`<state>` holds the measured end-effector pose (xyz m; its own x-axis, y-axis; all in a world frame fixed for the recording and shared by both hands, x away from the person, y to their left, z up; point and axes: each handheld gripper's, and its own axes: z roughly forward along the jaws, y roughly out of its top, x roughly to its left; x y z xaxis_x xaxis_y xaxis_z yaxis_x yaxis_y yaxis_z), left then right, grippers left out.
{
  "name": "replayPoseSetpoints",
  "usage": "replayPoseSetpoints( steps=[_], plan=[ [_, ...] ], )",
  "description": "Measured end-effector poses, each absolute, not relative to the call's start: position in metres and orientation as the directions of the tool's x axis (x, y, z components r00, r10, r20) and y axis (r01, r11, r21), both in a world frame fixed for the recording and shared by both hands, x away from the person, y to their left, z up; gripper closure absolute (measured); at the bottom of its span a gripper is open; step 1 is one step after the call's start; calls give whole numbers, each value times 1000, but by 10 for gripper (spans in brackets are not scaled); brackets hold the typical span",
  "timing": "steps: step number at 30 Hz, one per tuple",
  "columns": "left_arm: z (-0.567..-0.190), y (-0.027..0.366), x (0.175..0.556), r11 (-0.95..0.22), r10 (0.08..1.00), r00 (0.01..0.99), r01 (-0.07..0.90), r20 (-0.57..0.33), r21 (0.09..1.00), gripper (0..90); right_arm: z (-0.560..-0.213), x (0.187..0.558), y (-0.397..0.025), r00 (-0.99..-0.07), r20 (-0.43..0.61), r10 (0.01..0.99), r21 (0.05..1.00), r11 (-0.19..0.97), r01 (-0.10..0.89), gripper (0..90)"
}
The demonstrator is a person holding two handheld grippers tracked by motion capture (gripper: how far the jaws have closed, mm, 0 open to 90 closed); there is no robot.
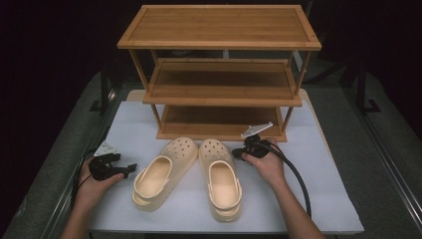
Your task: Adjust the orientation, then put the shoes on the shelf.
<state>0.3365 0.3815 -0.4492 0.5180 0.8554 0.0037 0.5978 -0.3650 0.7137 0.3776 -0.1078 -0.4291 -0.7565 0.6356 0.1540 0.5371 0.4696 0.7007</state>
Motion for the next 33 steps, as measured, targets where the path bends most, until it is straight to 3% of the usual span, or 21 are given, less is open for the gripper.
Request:
replayPoseSetpoints(
  steps=[7, 10, 12, 15, 20, 21, 33],
  plan=[
    [-449, 381, 336, -365, 856, 517, 597, 5, 714, 179, -425, 364, -131, -712, 174, 680, 707, 418, 571, 696],
    [-449, 381, 336, -365, 856, 517, 597, 6, 715, 180, -419, 350, -150, -677, 194, 710, 719, 367, 591, 555],
    [-449, 381, 336, -365, 856, 516, 597, 6, 715, 180, -418, 347, -152, -675, 197, 711, 721, 362, 591, 537],
    [-449, 381, 336, -365, 856, 517, 596, 6, 715, 181, -413, 331, -163, -669, 205, 714, 744, 331, 580, 438],
    [-447, 381, 336, -367, 858, 514, 599, 9, 712, 198, -407, 316, -169, -660, 219, 719, 755, 304, 581, 431],
    [-442, 379, 336, -366, 854, 520, 603, -1, 709, 302, -402, 311, -171, -670, 230, 706, 770, 289, 568, 418],
    [-392, 358, 324, -349, 768, 638, 492, -57, 797, 357, -381, 299, -152, -723, 215, 656, 799, 308, 517, 383]
  ],
)
